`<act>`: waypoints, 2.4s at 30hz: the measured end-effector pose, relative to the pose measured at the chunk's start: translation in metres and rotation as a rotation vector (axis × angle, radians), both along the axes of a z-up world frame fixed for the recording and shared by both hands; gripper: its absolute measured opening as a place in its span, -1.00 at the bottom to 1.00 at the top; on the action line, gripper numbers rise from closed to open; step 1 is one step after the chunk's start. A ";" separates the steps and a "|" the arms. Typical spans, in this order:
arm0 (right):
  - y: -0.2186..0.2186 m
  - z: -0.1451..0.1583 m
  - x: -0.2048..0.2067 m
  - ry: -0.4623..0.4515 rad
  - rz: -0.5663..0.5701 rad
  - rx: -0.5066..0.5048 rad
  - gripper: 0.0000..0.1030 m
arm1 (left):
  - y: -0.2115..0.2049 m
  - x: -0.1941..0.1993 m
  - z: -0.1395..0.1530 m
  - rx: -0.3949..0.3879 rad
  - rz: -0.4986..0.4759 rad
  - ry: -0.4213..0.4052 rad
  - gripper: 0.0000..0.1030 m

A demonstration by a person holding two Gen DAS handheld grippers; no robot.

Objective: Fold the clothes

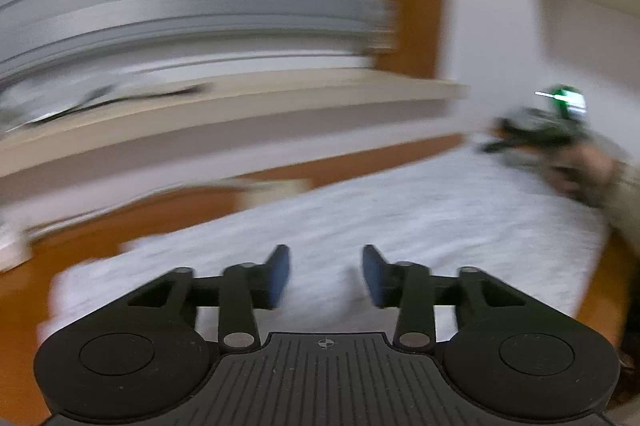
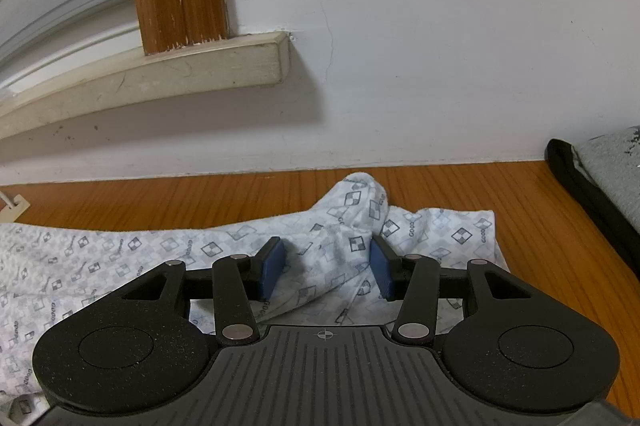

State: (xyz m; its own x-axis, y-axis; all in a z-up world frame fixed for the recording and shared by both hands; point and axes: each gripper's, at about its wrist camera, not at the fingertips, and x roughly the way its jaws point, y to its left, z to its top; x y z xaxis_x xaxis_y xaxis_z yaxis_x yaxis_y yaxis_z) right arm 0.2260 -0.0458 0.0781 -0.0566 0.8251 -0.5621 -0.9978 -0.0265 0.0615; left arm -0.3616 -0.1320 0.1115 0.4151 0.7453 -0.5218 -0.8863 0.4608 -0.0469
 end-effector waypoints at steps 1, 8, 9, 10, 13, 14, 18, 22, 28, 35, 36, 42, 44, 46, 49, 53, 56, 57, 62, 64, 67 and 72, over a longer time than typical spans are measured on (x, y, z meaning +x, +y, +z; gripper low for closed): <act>0.000 0.000 0.000 0.000 0.000 0.000 -0.07 | 0.002 -0.015 -0.001 -0.009 0.044 0.002 -0.03; -0.002 0.001 -0.001 -0.001 0.000 0.000 -0.07 | 0.015 -0.043 -0.017 -0.079 0.103 0.021 -0.30; -0.002 0.001 -0.001 -0.001 0.000 0.000 -0.07 | 0.015 -0.042 -0.018 -0.076 0.100 0.034 -0.58; -0.002 0.001 -0.001 -0.001 0.000 0.000 -0.07 | 0.016 -0.042 -0.019 -0.066 0.097 0.042 -0.90; -0.002 0.001 -0.001 0.000 0.000 0.000 -0.07 | 0.012 -0.049 -0.012 -0.017 0.115 0.035 -0.90; -0.002 0.001 -0.001 0.000 0.000 -0.001 -0.06 | 0.011 -0.052 -0.008 -0.011 0.120 0.022 -0.90; -0.002 0.001 -0.001 0.000 0.000 -0.001 -0.05 | 0.016 -0.059 -0.006 -0.039 0.132 -0.009 -0.89; -0.002 0.002 -0.001 0.000 0.000 -0.001 -0.05 | 0.017 -0.061 -0.011 -0.052 0.157 0.000 -0.80; 0.000 0.001 -0.002 0.000 -0.002 -0.001 -0.04 | 0.017 -0.086 0.005 -0.014 0.225 -0.025 -0.15; 0.001 0.000 -0.003 -0.005 0.006 -0.003 0.02 | 0.030 -0.112 0.004 -0.055 0.282 -0.012 -0.15; 0.001 0.000 -0.003 -0.005 0.005 -0.003 0.02 | 0.032 -0.112 0.000 -0.071 0.282 0.005 -0.15; 0.002 0.000 -0.003 -0.003 0.006 -0.003 0.03 | 0.017 -0.123 -0.011 -0.124 0.279 0.078 -0.18; 0.002 0.000 -0.002 -0.002 0.006 -0.003 0.03 | 0.012 -0.127 -0.009 -0.119 0.298 0.090 -0.21; 0.002 0.000 -0.003 -0.003 0.007 -0.002 0.04 | 0.011 -0.128 -0.005 -0.109 0.309 0.092 -0.22; 0.001 0.001 -0.002 0.007 0.021 0.007 0.24 | 0.015 -0.119 0.006 -0.066 0.301 0.071 -0.20; -0.025 0.022 0.015 0.088 0.028 0.089 0.27 | 0.027 -0.078 0.024 0.005 0.220 0.052 0.17; -0.045 0.043 0.039 0.086 0.038 0.148 0.00 | 0.041 -0.027 0.033 0.029 0.110 0.054 0.20; -0.049 0.045 0.048 0.076 0.030 0.144 -0.06 | 0.046 -0.007 0.035 0.034 0.070 0.057 0.23; -0.064 0.040 0.085 0.041 -0.006 0.097 -0.14 | 0.072 0.099 0.038 0.046 -0.138 0.063 0.35; -0.072 0.033 0.092 0.026 -0.020 0.085 -0.14 | 0.083 0.142 0.036 0.046 -0.220 0.064 0.42; -0.079 0.027 0.107 0.044 -0.012 0.061 -0.14 | 0.098 0.200 0.026 0.038 -0.316 0.058 0.46; -0.090 0.021 0.118 0.057 0.045 0.033 -0.12 | 0.111 0.267 0.000 -0.002 -0.431 0.013 0.47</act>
State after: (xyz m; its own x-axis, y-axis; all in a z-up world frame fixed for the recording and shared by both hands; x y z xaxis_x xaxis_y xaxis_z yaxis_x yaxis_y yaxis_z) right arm 0.3435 -0.1353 0.0987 -0.1251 0.8389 -0.5297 -0.9904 -0.0744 0.1161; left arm -0.0945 -0.0211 0.1118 0.6813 0.5045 -0.5304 -0.6136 0.7887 -0.0379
